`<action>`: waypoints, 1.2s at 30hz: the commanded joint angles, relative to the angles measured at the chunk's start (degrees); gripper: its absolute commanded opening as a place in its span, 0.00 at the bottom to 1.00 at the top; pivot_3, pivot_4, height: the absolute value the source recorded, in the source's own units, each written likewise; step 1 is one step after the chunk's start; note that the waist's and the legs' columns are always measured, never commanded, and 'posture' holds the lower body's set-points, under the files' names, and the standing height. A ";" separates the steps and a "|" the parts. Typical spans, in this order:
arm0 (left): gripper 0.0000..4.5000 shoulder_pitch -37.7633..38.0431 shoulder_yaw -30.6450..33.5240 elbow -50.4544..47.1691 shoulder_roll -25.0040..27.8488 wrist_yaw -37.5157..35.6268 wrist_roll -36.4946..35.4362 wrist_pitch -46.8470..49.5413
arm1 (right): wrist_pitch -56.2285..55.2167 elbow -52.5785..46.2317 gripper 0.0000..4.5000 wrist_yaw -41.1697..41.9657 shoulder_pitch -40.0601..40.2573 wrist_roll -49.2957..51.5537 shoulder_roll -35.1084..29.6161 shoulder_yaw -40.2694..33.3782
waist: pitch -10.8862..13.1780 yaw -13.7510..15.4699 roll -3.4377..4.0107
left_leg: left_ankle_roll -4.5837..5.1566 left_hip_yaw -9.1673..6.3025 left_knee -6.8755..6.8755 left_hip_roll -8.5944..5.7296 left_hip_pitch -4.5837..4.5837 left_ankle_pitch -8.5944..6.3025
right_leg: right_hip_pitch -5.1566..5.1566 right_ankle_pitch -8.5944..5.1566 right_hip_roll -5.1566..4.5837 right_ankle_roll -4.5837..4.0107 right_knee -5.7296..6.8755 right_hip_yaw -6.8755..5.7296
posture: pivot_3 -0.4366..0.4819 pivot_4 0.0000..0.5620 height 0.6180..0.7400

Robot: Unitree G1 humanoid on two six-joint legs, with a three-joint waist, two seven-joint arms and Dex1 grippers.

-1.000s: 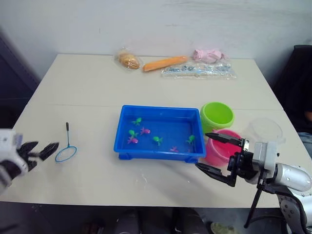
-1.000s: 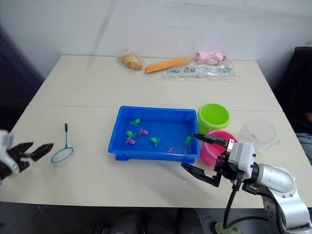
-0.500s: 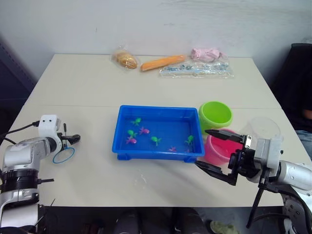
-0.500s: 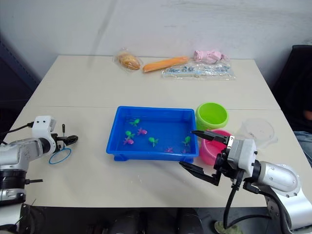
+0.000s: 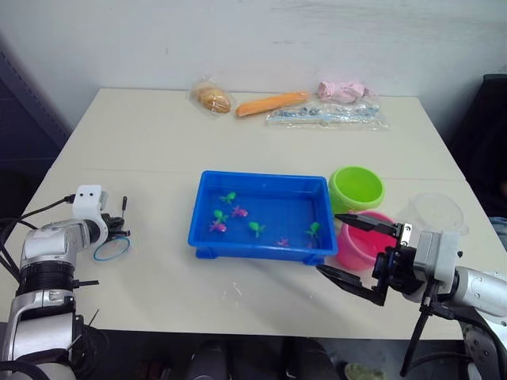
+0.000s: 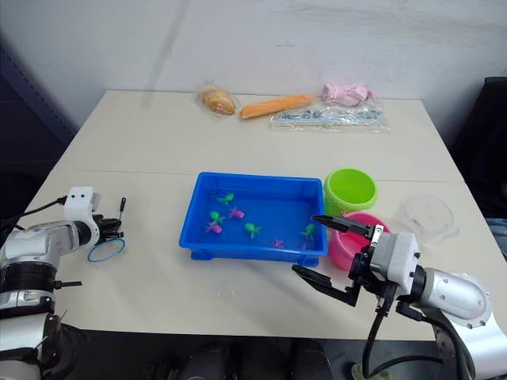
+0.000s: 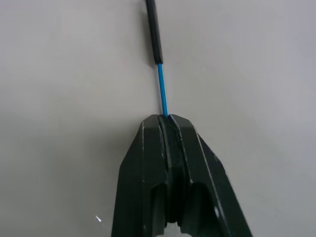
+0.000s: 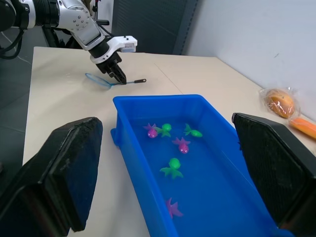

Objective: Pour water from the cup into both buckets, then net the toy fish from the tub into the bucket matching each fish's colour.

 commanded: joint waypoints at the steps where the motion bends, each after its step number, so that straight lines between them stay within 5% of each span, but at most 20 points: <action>1: 0.01 2.14 3.70 -2.32 0.90 -2.91 -2.96 2.10 | -2.07 -0.21 1.00 0.68 0.86 0.32 0.38 -2.11 | 0.00 -0.14 -0.01 | 0.00 0.00 0.00 0.02 0.00 0.00 | 0.00 0.00 0.01 0.00 0.00 0.00 | 0.48 0.27 1.00; 4: 0.01 3.90 7.83 -7.60 3.08 -8.08 -6.47 -0.69 | -2.85 0.23 1.00 1.14 1.59 0.50 0.33 -2.74 | 0.07 -0.28 -0.12 | -0.01 0.00 0.00 0.07 -0.04 0.00 | -0.03 0.00 0.04 0.00 0.00 -0.01 | 0.48 0.27 1.00; 9: 0.01 9.91 10.58 -19.27 8.04 -27.95 -12.29 -14.24 | -2.91 0.71 1.00 1.56 1.45 1.02 -0.14 -3.16 | 0.21 -0.55 -0.55 | -0.10 -0.02 0.01 0.18 -0.12 0.02 | -0.11 -0.01 0.10 -0.01 -0.01 -0.04 | 0.48 0.27 1.00; 12: 0.01 10.72 8.20 -25.06 10.79 -40.41 -14.48 -21.81 | -0.26 0.18 1.00 0.88 -1.22 2.69 -1.22 -2.42 | 0.26 -0.69 -0.41 | -0.10 0.01 0.01 0.15 -0.10 0.01 | -0.11 -0.01 0.02 -0.02 -0.05 0.00 | 0.48 0.27 1.00; 18: 0.01 5.27 -0.33 -31.49 11.25 -52.80 -15.00 -28.29 | 9.68 -1.81 1.00 -3.64 -7.72 9.57 -3.03 -0.66 | 0.28 -0.17 -0.35 | -0.10 -0.01 0.01 0.12 -0.11 0.02 | -0.11 -0.02 0.09 -0.03 -0.02 -0.01 | 0.48 0.27 1.00; 21: 0.01 0.15 -7.04 -32.63 12.13 -57.16 -12.69 -27.63 | 16.85 -3.04 1.00 -7.22 -12.12 15.82 -4.24 0.00 | 0.29 -0.21 -0.35 | -0.09 0.01 0.02 0.08 -0.12 0.03 | -0.11 -0.02 0.10 -0.03 -0.01 -0.01 | 0.48 0.27 1.00; 28: 0.01 -13.30 -24.10 -34.68 4.88 -60.28 -4.35 -29.12 | 33.25 -1.61 1.00 -12.26 -23.97 19.30 -10.28 6.70 | 0.30 -0.16 -0.33 | -0.02 0.03 0.08 -0.07 -0.20 0.01 | -0.12 -0.01 0.17 -0.02 -0.08 0.00 | 0.48 0.27 1.00; 36: 0.01 -18.39 -29.18 -32.71 -3.37 -59.27 -0.72 -31.05 | 43.16 -1.88 1.00 -17.51 -29.65 20.02 -10.42 10.08 | 0.31 -0.15 -0.33 | -0.02 0.02 0.10 -0.04 -0.38 0.01 | -0.28 -0.01 0.25 -0.02 -0.10 -0.02 | 0.48 0.27 1.00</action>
